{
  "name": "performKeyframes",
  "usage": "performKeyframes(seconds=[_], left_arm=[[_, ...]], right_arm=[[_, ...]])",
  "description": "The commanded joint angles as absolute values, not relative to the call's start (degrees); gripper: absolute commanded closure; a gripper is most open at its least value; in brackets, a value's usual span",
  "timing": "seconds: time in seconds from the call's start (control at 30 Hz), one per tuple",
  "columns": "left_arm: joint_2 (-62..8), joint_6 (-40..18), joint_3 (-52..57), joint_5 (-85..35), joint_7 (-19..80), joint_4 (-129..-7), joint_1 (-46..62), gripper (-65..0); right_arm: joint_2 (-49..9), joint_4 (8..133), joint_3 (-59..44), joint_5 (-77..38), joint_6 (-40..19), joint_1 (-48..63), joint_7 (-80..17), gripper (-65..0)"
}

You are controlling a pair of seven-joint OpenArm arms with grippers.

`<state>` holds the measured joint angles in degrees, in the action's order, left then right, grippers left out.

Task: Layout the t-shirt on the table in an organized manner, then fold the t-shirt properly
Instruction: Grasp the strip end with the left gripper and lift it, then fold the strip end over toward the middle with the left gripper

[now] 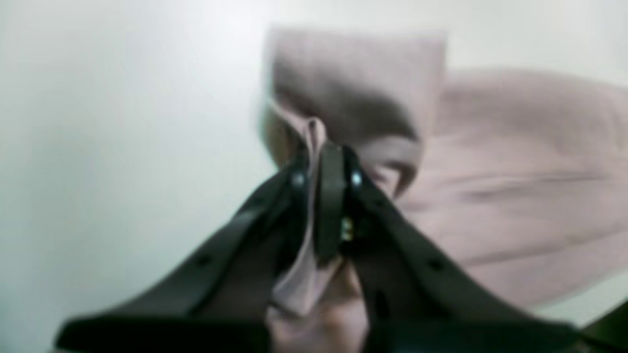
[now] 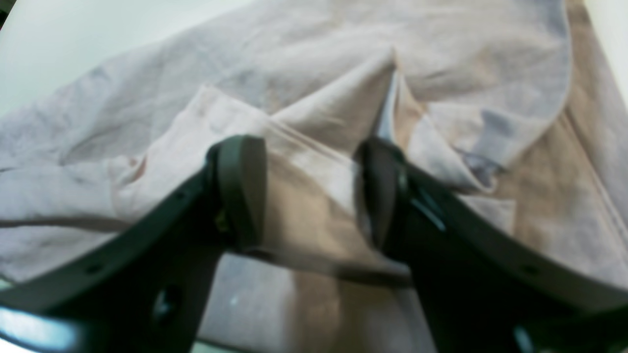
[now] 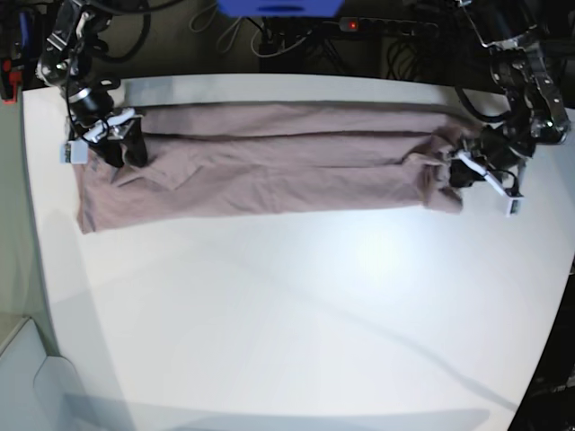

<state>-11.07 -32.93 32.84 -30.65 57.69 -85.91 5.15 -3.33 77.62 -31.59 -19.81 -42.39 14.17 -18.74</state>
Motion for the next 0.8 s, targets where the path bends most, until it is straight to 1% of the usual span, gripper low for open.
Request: performKeyframes(seconds=[0.0,0.13,0.2,0.27,0.3,0.43,0.53,0.63,0.77], left_arm=[[-10.86,-33.45,30.99,-31.60,56.48,-90.24,4.18,-0.3],[-8.66,-33.36,22.29,-31.52,56.48,-98.68,4.18,-0.2],[-7.87,-33.27,17.71,-30.90,56.48,-100.97,4.09,-0.1],[-5.32,-32.84,12.62,-26.95,56.40,-101.85,3.65,-0.1],[-4.35,-31.69,10.68,-24.31,56.40,-101.93,3.47,-0.1],[0.66,-23.69,1.45,-12.62,55.69,-101.23,3.12,-0.1],[4.26,-20.44,-5.93,-5.85,55.60,-101.23,2.15,-0.1],[7.16,-16.75,-11.56,-1.10,55.43,-101.14,2.07,-0.1],[9.00,-10.07,-16.92,2.86,51.12,-98.24,2.07,-0.1]], right_arm=[[-3.74,77.14,-31.69,-15.78,-40.00,14.81,-23.60,-32.4],[-3.74,77.14,-31.60,-15.78,-40.00,14.81,-23.60,-32.4],[-3.74,77.14,-31.60,-15.78,-40.00,14.81,-23.60,-32.4],[-3.74,77.14,-31.60,-15.78,-40.00,14.81,-23.69,-32.4],[-3.74,77.14,-31.60,-15.78,-40.00,14.81,-23.69,-32.4],[-3.74,77.14,-31.60,-15.78,-40.00,14.81,-23.69,-32.4],[-3.74,77.14,-31.60,-15.78,-40.00,14.81,-23.69,-32.4],[-3.74,77.14,-31.60,-15.78,-40.00,14.99,-23.69,-32.4],[-3.74,77.14,-31.60,-15.78,-40.00,15.16,-23.69,-32.4]])
